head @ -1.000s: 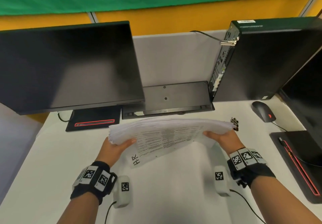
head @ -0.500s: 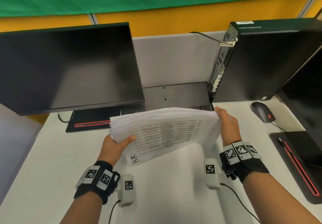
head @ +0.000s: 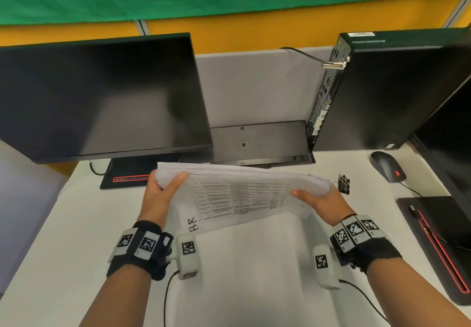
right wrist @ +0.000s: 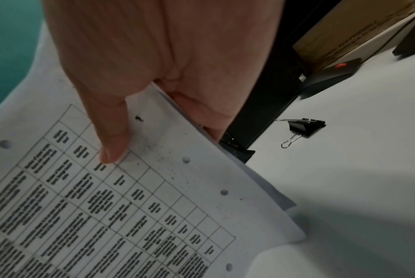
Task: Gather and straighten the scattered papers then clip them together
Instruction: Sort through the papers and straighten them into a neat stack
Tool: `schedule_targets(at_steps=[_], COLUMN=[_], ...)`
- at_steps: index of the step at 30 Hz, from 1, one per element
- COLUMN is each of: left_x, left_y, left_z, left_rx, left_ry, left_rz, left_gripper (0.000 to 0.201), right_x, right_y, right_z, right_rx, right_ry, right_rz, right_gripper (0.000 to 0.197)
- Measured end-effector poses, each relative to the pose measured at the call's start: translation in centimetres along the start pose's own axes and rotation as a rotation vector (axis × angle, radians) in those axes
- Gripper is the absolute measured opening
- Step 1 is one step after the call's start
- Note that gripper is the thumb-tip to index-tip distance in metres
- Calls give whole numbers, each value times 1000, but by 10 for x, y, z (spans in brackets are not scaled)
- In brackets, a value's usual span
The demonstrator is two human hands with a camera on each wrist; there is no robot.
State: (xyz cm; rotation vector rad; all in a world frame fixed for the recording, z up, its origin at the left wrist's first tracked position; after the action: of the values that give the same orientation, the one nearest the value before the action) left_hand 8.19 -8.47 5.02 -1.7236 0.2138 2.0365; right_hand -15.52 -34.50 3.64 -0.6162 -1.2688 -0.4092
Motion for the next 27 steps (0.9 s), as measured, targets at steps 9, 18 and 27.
schedule_targets(at_steps=[9, 18, 27], left_x=[-15, -47, -4], left_y=[23, 19, -2], left_z=[-3, -1, -1], left_rx=[-281, 101, 63], left_ry=[-166, 281, 124], left_rz=[88, -186, -402], left_gripper=[42, 88, 37], right_x=[2, 1, -12], right_y=[-3, -16, -7], right_z=[8, 7, 4], right_rx=[50, -84, 25], right_ry=[-26, 9, 14], right_rz=[-63, -260, 7], right_gripper=[26, 31, 15])
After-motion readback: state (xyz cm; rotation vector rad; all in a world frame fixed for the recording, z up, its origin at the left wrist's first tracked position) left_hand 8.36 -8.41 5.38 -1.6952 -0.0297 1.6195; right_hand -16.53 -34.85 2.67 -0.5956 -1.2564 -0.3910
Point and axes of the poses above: each hand's wrist, its own z-axis away from the middle knuckle, its own y-axis out of the palm, x = y × z, the point moved 5 cm from there along -z, towards the middle knuckle, and after that the axes turned 8 degrees about -z, right-handed, at the moved point
